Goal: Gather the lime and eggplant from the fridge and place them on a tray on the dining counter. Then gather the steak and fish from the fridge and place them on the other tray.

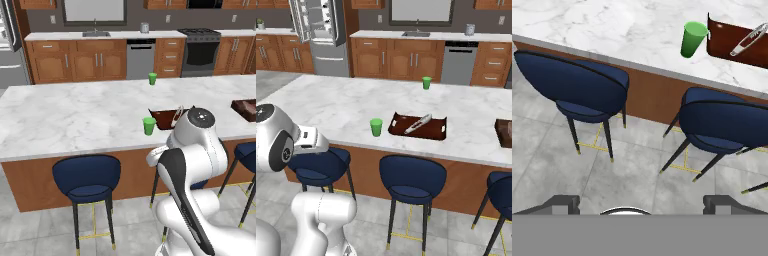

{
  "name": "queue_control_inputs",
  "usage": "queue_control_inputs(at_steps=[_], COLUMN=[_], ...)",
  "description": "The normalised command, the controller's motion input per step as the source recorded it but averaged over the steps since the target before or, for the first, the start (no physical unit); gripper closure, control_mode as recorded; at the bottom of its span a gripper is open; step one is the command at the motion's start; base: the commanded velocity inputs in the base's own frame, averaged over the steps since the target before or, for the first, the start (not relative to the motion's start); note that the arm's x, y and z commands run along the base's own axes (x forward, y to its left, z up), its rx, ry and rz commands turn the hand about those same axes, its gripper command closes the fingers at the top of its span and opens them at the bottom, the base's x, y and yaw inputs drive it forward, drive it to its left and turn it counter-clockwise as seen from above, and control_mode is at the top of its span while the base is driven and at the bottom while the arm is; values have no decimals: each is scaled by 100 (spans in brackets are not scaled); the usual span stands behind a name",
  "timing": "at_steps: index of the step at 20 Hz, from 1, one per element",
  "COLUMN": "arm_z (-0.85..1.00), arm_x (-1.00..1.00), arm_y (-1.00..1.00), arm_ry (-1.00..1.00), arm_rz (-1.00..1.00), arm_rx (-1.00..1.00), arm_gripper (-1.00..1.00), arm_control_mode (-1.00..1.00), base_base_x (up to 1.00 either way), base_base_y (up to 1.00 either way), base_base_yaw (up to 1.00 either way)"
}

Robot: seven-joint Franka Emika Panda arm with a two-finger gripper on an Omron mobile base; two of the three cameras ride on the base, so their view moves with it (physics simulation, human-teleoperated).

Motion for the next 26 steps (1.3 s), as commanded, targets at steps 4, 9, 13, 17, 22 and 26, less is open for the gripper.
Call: queue_control_inputs(at_steps=[4, 9, 13, 17, 22, 26], arm_z=[0, 0, 0, 0, 0, 0], arm_x=[0, 0, 0, 0, 0, 0], arm_y=[0, 0, 0, 0, 0, 0], arm_ry=[0, 0, 0, 0, 0, 0], arm_rz=[0, 0, 0, 0, 0, 0], arm_rx=[0, 0, 0, 0, 0, 0], arm_gripper=[-100, -100, -100, -100, -100, -100], arm_control_mode=[100, 100, 100, 100, 100, 100], base_base_x=[0, 0, 2, 11, 29, 47], base_base_y=[100, 100, 100, 100, 100, 100], base_base_yaw=[0, 0, 0, -1, -3, -6])
